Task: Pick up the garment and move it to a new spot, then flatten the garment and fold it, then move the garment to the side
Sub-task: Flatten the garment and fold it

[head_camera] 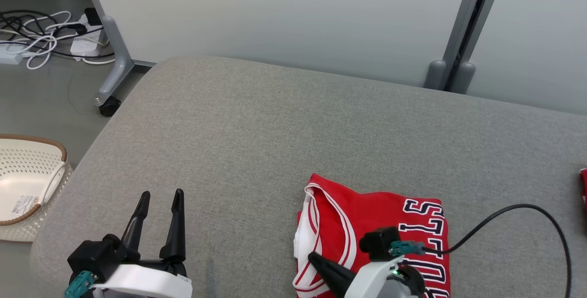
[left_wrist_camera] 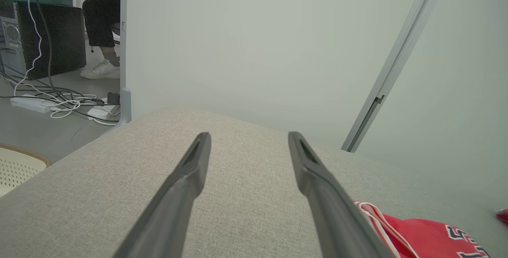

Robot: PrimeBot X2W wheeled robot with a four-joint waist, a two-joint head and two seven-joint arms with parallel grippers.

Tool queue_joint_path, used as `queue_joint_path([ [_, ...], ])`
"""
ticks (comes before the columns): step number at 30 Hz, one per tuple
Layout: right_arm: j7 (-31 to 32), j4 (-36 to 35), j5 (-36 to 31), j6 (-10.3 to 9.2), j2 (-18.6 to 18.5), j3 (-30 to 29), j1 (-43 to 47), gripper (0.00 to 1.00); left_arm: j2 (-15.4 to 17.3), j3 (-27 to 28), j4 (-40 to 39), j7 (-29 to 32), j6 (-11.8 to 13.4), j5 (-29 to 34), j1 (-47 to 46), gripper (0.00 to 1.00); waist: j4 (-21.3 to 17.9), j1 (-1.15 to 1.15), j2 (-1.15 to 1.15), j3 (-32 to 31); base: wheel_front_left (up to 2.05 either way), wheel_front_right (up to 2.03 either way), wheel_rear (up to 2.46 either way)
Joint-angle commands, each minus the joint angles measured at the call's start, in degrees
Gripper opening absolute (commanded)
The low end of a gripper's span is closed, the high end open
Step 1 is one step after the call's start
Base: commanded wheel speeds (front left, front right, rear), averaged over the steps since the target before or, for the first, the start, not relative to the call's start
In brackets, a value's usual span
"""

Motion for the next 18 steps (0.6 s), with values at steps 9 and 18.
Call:
queue_joint_path([
  [9,-3.3,-5.1,3.3,0.03,-0.4,3.4,-3.0,0.00,0.0,0.5,-0.2,-0.2,-0.5,0.4,-0.3,1.00,-3.8,0.00,0.00,0.0,0.00,0.00,0.00],
  [18,-7.6,-9.3,0.6,0.03,-4.2,-6.1,-2.4,0.31,0.0,1.2,-1.2,-0.2,-0.4,0.4,0.7,1.00,-8.2,0.00,0.00,-0.2,0.00,0.00,0.00],
])
